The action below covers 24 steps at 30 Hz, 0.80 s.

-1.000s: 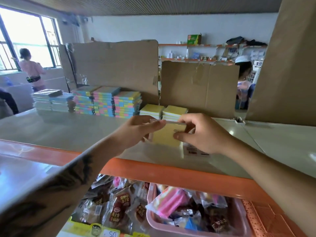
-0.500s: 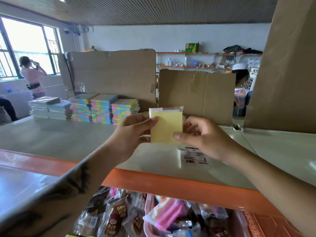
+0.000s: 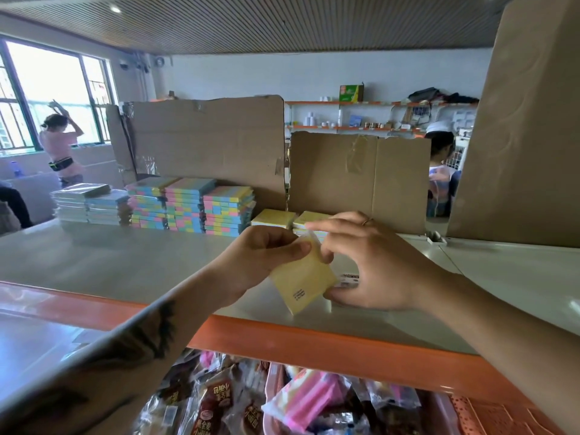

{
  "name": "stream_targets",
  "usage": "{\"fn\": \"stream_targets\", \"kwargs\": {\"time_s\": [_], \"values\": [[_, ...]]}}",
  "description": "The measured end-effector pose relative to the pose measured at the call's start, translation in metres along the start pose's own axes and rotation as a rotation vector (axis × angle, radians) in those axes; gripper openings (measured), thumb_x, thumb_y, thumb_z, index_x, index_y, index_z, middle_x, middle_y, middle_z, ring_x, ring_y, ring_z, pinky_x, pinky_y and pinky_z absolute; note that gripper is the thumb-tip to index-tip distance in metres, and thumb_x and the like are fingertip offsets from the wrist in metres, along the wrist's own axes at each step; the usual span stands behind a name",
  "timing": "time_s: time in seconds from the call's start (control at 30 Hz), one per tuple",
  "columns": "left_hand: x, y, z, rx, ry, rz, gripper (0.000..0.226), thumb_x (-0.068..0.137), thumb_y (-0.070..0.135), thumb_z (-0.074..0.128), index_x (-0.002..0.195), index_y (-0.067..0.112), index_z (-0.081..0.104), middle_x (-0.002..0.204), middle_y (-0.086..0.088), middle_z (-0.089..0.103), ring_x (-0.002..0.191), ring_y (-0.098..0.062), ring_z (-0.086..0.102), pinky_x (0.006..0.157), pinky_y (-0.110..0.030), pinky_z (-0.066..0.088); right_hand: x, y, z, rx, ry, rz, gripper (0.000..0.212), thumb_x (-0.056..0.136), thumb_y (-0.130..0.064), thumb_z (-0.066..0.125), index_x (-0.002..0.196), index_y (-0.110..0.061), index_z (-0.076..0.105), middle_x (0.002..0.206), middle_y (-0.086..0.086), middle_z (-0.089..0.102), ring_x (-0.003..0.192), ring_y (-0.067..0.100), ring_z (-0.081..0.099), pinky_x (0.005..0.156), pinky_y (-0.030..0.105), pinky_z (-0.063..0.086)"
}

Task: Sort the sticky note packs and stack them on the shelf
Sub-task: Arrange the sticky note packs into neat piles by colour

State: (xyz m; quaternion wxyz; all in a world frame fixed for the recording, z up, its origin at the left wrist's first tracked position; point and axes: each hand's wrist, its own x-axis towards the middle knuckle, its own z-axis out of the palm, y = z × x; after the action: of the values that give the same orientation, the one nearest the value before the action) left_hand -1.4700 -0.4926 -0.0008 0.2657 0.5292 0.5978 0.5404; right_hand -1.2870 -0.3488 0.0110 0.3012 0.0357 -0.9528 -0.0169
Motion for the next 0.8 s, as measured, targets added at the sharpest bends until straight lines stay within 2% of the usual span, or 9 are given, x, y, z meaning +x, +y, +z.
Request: {"fn": "stream_targets", "kwargs": {"time_s": [0.1,0.17,0.27,0.4,0.47,0.53,0.63,0.73,0.8], "values": [[0.001,-0.001,-0.004,-0.01,-0.01,-0.042,0.046,0.079,0.039,0.076,0.094,-0.004,0.072,0.081,-0.01,0.063,0.076,-0.021,0.054,0.069,-0.032,0.039,-0.002,0.001,-0.001,-0.046,0.002,-0.034,0.043,0.069,-0.048,0.082,0.099,-0.024,0.061,0.145,-0.011,0.056,0.134,0.019,0.047,0.103,0.041,0.047],[0.002,-0.001,-0.006,-0.001,-0.023,-0.071,0.043,0.078,0.039,0.077,0.093,-0.002,0.075,0.082,-0.011,0.066,0.076,-0.022,0.057,0.071,-0.034,0.041,-0.001,0.0,-0.001,-0.023,-0.001,-0.047,0.046,0.069,-0.048,0.083,0.101,-0.023,0.062,0.141,-0.011,0.059,0.131,0.019,0.05,0.102,0.039,0.048],[0.002,-0.003,-0.009,0.0,-0.045,-0.106,0.042,0.075,0.039,0.079,0.097,0.003,0.078,0.089,-0.015,0.071,0.081,-0.024,0.062,0.074,-0.036,0.043,0.001,0.001,-0.001,-0.013,-0.025,-0.034,0.056,0.065,-0.051,0.087,0.107,-0.023,0.062,0.124,-0.01,0.065,0.112,0.019,0.058,0.093,0.04,0.051],[-0.001,-0.004,-0.016,-0.018,-0.029,-0.108,0.046,0.077,0.05,0.075,0.099,0.011,0.08,0.101,-0.016,0.076,0.093,-0.027,0.069,0.09,-0.047,0.051,0.006,0.01,-0.005,-0.022,-0.04,-0.014,0.069,0.066,-0.063,0.083,0.122,-0.028,0.064,0.116,-0.015,0.059,0.103,0.014,0.054,0.09,0.033,0.05],[-0.001,-0.007,-0.021,0.079,0.033,-0.073,0.055,0.078,0.066,0.065,0.099,0.017,0.079,0.1,-0.012,0.076,0.096,-0.022,0.069,0.092,-0.047,0.05,0.01,0.021,-0.008,-0.028,-0.048,0.026,0.071,0.067,-0.068,0.08,0.125,-0.031,0.064,0.114,-0.018,0.058,0.102,0.013,0.053,0.089,0.034,0.051],[-0.002,-0.012,-0.027,0.189,0.11,-0.037,0.059,0.079,0.076,0.056,0.108,0.029,0.076,0.101,0.001,0.077,0.101,-0.015,0.07,0.096,-0.043,0.053,0.018,0.037,-0.008,-0.019,-0.049,0.117,0.069,0.067,-0.074,0.077,0.122,-0.035,0.064,0.111,-0.017,0.06,0.102,0.013,0.054,0.089,0.039,0.051],[-0.011,-0.017,-0.033,0.567,0.148,-0.092,0.062,0.082,0.082,0.053,0.129,0.042,0.062,0.123,0.019,0.067,0.116,-0.012,0.063,0.101,-0.041,0.051,0.035,0.065,-0.003,0.011,-0.011,0.28,0.066,0.064,-0.079,0.07,0.115,-0.038,0.066,0.101,-0.022,0.058,0.101,0.009,0.056,0.09,0.034,0.048],[-0.017,-0.02,-0.031,1.047,0.018,-0.141,0.074,0.084,0.084,0.046,0.15,0.052,0.035,0.154,0.021,0.041,0.143,-0.012,0.034,0.119,-0.042,0.024,0.054,0.092,0.012,0.048,-0.009,0.454,0.058,0.063,-0.076,0.075,0.108,-0.039,0.068,0.096,-0.025,0.058,0.092,0.008,0.057,0.081,0.027,0.041],[-0.016,-0.023,-0.028,1.107,-0.111,-0.172,0.082,0.08,0.091,0.033,0.153,0.055,0.024,0.163,0.02,0.027,0.15,-0.01,0.019,0.124,-0.046,0.012,0.063,0.107,0.024,0.074,-0.016,0.539,0.055,0.061,-0.077,0.076,0.1,-0.039,0.068,0.095,-0.018,0.064,0.086,0.011,0.061,0.08,0.03,0.047]]}}
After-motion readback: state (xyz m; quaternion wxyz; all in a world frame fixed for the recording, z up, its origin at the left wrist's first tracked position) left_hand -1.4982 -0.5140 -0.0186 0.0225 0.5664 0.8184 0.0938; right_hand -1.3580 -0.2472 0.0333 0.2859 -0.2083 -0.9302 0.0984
